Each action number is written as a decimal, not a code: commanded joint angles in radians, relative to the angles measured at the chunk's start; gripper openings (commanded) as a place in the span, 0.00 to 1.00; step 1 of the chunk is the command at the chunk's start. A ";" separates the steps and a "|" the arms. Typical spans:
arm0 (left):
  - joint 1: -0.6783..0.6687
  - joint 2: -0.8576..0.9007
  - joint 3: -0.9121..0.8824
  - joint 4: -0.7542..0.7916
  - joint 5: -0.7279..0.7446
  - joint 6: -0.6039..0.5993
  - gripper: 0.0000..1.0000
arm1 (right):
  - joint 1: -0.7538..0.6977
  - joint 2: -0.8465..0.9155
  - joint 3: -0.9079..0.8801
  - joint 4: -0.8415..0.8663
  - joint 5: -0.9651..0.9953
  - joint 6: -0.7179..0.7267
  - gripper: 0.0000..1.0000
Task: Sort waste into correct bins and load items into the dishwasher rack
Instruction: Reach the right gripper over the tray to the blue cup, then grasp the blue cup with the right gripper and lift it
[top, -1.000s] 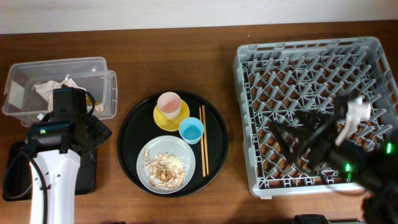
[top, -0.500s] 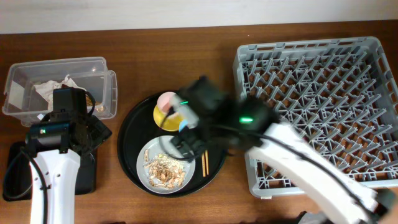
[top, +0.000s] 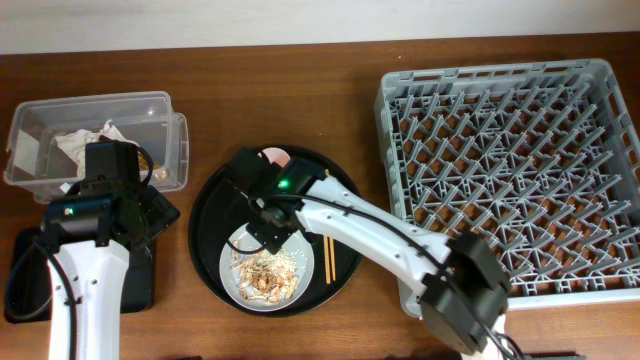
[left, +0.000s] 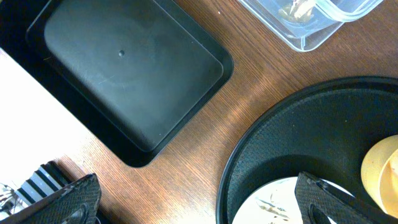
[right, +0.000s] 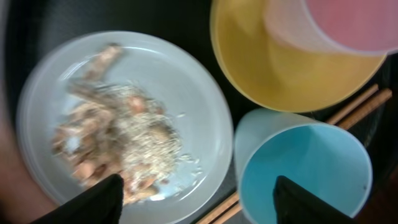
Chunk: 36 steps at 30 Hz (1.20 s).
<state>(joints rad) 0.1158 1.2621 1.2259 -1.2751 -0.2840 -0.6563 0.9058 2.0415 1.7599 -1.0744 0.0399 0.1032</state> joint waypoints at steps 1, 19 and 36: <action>0.005 -0.005 0.000 0.002 0.001 -0.013 0.99 | 0.002 0.031 0.019 0.014 0.104 0.078 0.77; 0.005 -0.005 0.000 0.002 0.001 -0.013 0.99 | -0.004 0.045 -0.066 0.064 0.103 0.116 0.50; 0.005 -0.005 0.000 0.002 0.001 -0.013 0.99 | -0.016 -0.029 0.076 -0.046 0.100 0.149 0.04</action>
<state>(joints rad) 0.1158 1.2621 1.2259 -1.2747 -0.2840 -0.6563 0.9024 2.0796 1.7554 -1.0920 0.1272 0.2398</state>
